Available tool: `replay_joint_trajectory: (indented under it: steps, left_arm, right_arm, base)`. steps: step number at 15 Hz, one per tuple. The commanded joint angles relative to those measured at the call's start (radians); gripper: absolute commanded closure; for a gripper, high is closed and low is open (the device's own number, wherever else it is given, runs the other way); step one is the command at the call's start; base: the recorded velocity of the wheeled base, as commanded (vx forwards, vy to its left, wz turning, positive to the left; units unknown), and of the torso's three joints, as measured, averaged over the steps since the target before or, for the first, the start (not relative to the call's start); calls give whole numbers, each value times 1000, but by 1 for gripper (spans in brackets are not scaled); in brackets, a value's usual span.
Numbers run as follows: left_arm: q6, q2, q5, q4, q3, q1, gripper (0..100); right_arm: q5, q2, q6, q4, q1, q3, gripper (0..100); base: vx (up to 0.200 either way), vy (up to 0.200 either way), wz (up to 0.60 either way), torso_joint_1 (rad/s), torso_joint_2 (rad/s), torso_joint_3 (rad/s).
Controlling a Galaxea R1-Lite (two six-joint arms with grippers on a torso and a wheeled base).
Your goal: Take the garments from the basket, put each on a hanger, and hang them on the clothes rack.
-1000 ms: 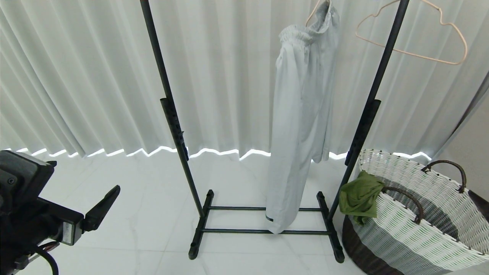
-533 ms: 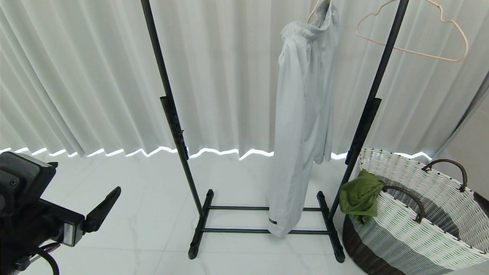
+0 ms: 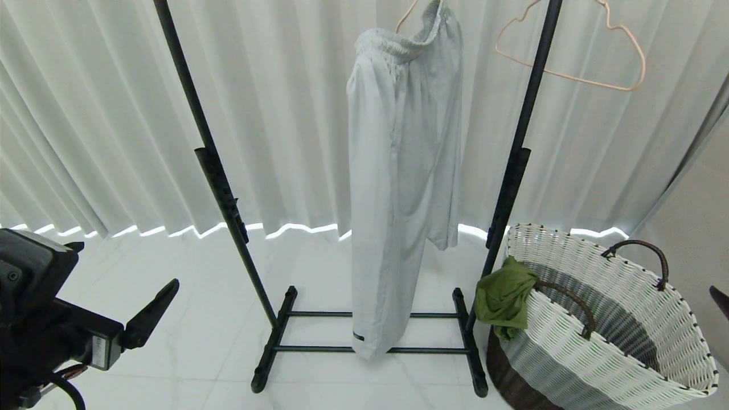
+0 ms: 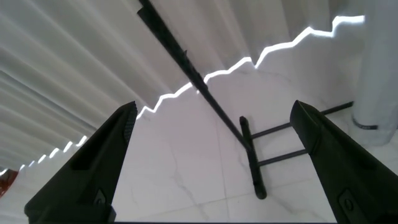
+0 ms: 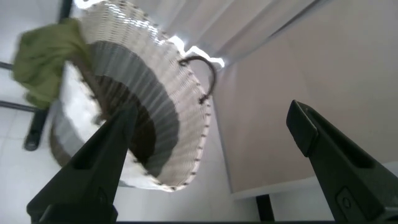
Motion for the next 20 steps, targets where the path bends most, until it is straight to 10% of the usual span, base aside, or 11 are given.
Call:
replay_joint_trajectory:
  steps: [1, 12, 20]
  left_arm:
    - [0, 1, 1, 0, 0, 0, 0]
    - [3, 18, -5, 0, -3, -40, 0]
    - [-7, 73, -5, 0, 18, -41, 0]
  right_arm:
    - [0, 0, -1, 0, 0, 13, 0]
    - [100, 35, -60, 0, 11, 56, 0]
    - [246, 362, -51, -49, 43, 56, 0]
  base:
    - [0, 0, 0, 0, 0, 0]
    - [127, 0, 0, 2, 1, 2]
    - [125, 0, 0, 1, 1, 3]
